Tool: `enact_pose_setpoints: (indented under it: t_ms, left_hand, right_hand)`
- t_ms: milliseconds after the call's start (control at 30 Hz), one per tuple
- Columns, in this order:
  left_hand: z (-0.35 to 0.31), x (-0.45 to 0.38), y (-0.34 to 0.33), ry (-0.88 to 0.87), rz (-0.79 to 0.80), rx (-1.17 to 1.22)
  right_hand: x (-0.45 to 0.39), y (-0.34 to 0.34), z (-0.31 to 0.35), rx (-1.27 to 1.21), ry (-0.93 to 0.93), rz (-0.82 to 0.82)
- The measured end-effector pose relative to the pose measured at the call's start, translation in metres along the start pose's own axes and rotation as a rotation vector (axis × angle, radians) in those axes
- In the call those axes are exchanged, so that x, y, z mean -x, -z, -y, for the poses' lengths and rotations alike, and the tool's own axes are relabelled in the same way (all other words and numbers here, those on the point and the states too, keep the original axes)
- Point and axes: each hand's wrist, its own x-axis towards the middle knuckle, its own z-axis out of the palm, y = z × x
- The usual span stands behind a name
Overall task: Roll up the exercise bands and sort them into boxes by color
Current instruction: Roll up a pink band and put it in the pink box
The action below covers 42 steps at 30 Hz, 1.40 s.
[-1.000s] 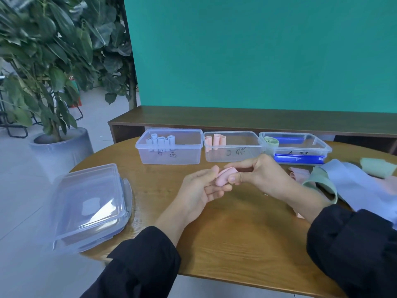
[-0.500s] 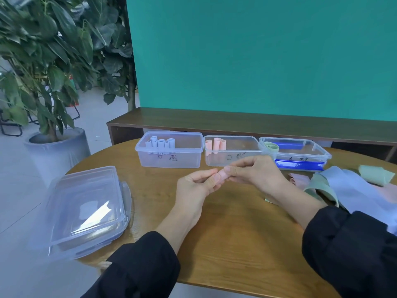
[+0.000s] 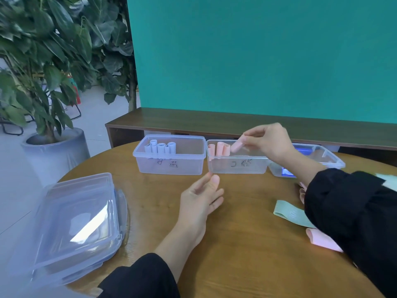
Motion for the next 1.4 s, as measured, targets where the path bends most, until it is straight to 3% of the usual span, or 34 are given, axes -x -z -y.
enact_pose_setpoints:
  t_ms: [467,1400]
  left_hand:
    - [0.013,-0.013,-0.001,-0.051,-0.025,-0.221]
    - [0.013,-0.009,-0.006,-0.057,0.017,-0.319]
  right_hand:
    - [-0.101,-0.047,-0.054,0.455,-0.053,0.173]
    - [-0.1,-0.067,-0.067,0.339,0.042,0.28]
